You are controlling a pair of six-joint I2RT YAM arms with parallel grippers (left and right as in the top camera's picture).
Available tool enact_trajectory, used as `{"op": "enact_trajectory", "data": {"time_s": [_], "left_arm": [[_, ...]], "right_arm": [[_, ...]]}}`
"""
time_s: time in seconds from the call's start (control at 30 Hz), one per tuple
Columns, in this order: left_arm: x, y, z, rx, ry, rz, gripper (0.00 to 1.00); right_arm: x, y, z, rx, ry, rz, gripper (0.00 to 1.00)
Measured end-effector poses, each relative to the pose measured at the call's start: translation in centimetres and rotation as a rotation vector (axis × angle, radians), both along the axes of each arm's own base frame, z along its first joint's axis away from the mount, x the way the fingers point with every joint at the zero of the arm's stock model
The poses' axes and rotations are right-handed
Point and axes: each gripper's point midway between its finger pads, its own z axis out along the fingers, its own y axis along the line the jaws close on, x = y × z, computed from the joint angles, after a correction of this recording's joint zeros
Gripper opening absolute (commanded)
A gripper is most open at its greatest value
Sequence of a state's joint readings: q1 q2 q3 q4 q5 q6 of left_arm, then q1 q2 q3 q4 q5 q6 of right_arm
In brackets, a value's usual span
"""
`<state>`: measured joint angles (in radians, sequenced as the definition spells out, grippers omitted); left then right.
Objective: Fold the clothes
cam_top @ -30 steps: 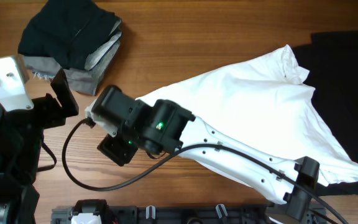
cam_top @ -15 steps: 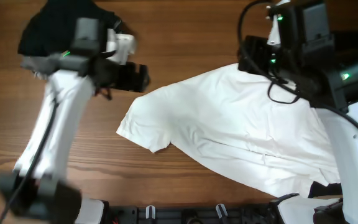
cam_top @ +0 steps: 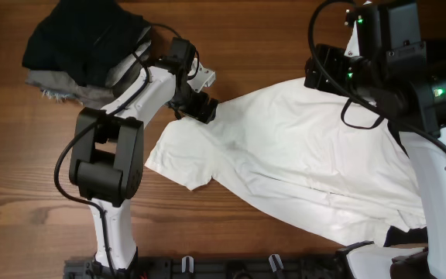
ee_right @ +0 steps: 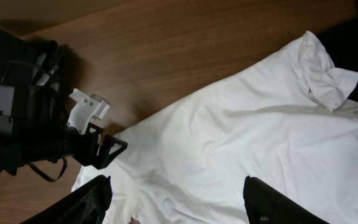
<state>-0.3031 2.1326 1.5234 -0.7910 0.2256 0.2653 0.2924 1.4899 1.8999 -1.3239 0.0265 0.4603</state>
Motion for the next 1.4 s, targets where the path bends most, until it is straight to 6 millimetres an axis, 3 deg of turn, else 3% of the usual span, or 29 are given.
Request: {"op": "enact_trajectory", "data": {"time_s": [0.03, 0.1, 0.23, 0.33, 0.47, 0.57, 0.63, 0.7, 0.77, 0.87, 0.97, 1.03, 1.13, 1.17, 1.2, 1.23, 1.27, 1.33, 1.4], "left_arm": [[0.1, 0.0, -0.1, 0.001, -0.004, -0.006, 0.57], [0.0, -0.2, -0.3, -0.002, 0.004, -0.013, 0.04], [-3.2, 0.7, -1.1, 0.058, 0.14, -0.015, 0.04], [-5.2, 4.3, -1.1, 0.211, 0.238, 0.103, 0.04], [-5.4, 13.2, -0.2, 0.321, 0.313, 0.436, 0.04], [-6.6, 22.1, 2.6, 0.324, 0.344, 0.738, 0.12], [-7.6, 24.9, 3.9, 0.288, 0.355, 0.853, 0.2], [-7.9, 26.2, 4.5, 0.213, 0.36, 0.914, 0.24], [-7.6, 25.4, 4.9, 0.153, 0.361, 0.892, 0.28], [-6.8, 22.4, 5.6, 0.117, 0.338, 0.796, 0.3], [-6.5, 18.6, 6.8, 0.099, 0.307, 0.688, 0.38], [-5.8, 15.6, 7.6, 0.077, 0.262, 0.608, 0.38], [0.3, 8.6, 8.3, -0.039, -0.015, 0.443, 0.69], [3.2, 6.2, 9.2, -0.091, -0.145, 0.39, 0.78], [4.2, 4.9, 9.6, -0.112, -0.195, 0.356, 0.86], [5.5, 2.2, 9.9, -0.146, -0.269, 0.285, 0.91], [6.3, 0.1, 9.7, -0.164, -0.315, 0.213, 0.92], [6.9, -2.5, 8.0, -0.176, -0.338, 0.141, 0.91], [6.9, -3.6, 5.7, -0.166, -0.319, 0.107, 0.88]], "right_arm": [[0.0, 0.0, 0.0, 0.0, 0.0, 0.0, 0.73], [0.0, 0.0, 0.0, 0.0, 0.0, 0.0, 0.77], [-0.2, -0.5, -0.2, -0.021, 0.011, -0.022, 0.81], [-0.1, -1.1, -0.3, -0.03, 0.011, -0.048, 0.8], [0.2, -3.3, -0.4, -0.028, 0.02, -0.134, 0.79], [0.1, -4.1, -0.5, -0.035, 0.031, -0.157, 0.8], [0.1, -4.1, -0.5, -0.035, 0.031, -0.157, 0.81], [0.1, -4.0, -0.5, -0.033, 0.028, -0.158, 0.81], [0.2, -4.0, -0.5, -0.031, 0.028, -0.16, 0.8], [0.6, -3.9, -1.4, -0.04, 0.055, -0.16, 0.81], [1.6, -3.7, -3.3, -0.057, 0.113, -0.16, 0.81], [2.4, -3.6, -4.7, -0.069, 0.151, -0.162, 0.81], [3.3, -3.4, -6.4, -0.082, 0.195, -0.162, 0.8], [3.4, -3.4, -6.5, -0.082, 0.195, -0.162, 0.8], [3.5, -3.4, -6.5, -0.081, 0.193, -0.162, 0.8], [3.5, -3.4, -6.5, -0.082, 0.195, -0.162, 0.8], [3.4, -3.4, -6.5, -0.083, 0.198, -0.162, 0.81], [3.2, -3.4, -6.7, -0.086, 0.209, -0.162, 0.81], [3.2, -3.4, -6.7, -0.086, 0.209, -0.162, 0.81]]}}
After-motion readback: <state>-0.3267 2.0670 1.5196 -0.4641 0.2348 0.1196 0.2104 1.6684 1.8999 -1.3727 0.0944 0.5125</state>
